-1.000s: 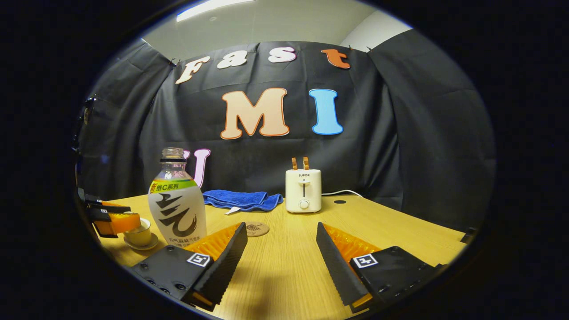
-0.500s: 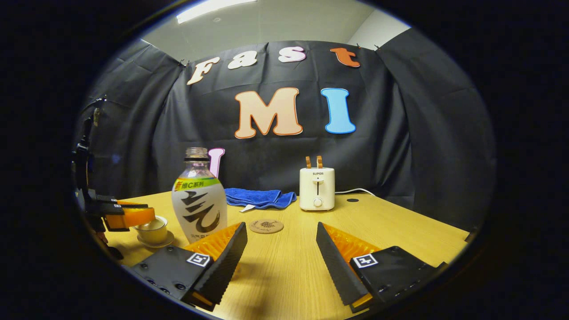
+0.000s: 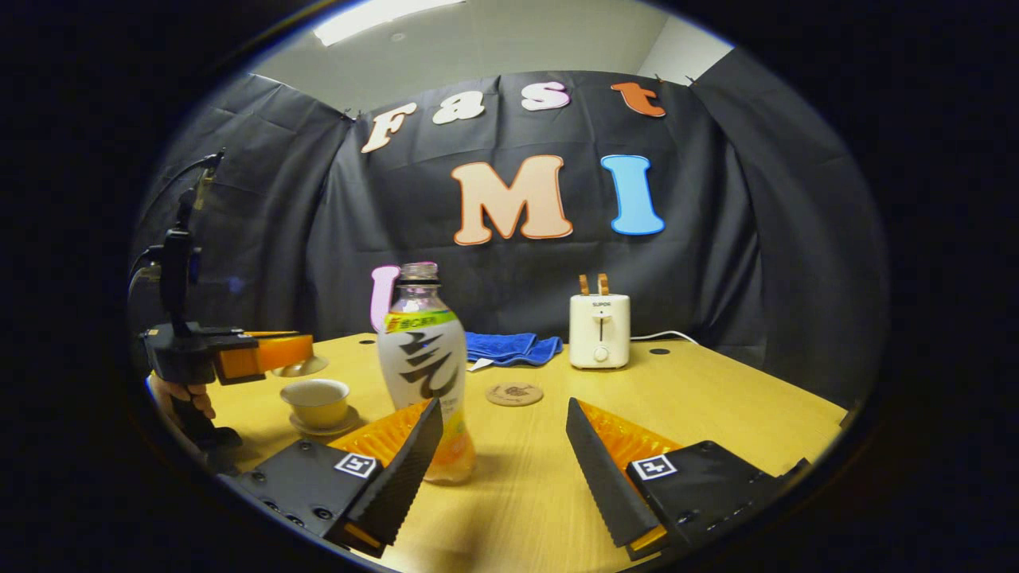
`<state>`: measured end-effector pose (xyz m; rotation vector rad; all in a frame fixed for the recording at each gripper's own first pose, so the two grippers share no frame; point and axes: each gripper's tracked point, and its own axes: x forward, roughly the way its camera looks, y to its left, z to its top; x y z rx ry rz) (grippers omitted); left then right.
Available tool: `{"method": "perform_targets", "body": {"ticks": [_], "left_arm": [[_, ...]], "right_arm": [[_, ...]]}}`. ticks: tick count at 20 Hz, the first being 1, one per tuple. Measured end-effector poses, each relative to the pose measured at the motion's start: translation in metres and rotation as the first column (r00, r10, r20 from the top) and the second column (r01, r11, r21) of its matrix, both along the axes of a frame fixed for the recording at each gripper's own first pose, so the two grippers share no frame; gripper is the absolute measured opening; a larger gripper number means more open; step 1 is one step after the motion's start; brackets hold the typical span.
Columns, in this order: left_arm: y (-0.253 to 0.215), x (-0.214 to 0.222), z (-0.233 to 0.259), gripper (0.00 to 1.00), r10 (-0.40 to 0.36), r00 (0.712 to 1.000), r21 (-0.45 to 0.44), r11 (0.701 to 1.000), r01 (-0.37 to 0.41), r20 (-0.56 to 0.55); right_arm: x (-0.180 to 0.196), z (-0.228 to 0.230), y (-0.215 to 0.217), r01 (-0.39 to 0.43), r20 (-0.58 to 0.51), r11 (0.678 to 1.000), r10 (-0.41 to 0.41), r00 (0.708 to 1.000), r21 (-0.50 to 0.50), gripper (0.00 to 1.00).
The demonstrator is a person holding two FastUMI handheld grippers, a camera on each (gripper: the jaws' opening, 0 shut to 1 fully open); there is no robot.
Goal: Open the teacup lid with one hand, grasp the water bottle and pour water into the teacup with the other hand; after pouring, place the water bottle on the coaster and then close the teacup lid.
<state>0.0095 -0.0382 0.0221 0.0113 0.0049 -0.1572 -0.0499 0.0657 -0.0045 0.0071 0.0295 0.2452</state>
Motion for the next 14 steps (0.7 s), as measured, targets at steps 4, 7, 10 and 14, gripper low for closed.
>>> {"method": "perform_targets", "body": {"ticks": [4,7,10,14], "left_arm": [[0.003,-0.004,0.004,0.22,-0.003,1.0,0.0,1.0,0.003,0.007],[0.008,-0.006,0.001,0.22,0.008,1.0,-0.012,1.0,-0.008,-0.002],[0.016,-0.007,-0.001,0.22,0.017,1.0,-0.022,1.0,-0.018,-0.009],[0.03,-0.007,-0.001,0.21,0.042,0.999,-0.036,0.998,-0.042,-0.011]], "right_arm": [[-0.001,-0.004,0.024,-0.057,-0.018,0.998,0.057,0.998,-0.003,0.98],[0.005,-0.007,0.035,-0.07,-0.031,0.998,0.07,0.997,-0.002,0.96],[0.014,-0.012,0.046,-0.077,-0.057,0.997,0.077,0.995,-0.01,0.95],[0.023,-0.018,0.059,-0.092,-0.095,0.995,0.089,0.992,-0.028,1.0]]}}
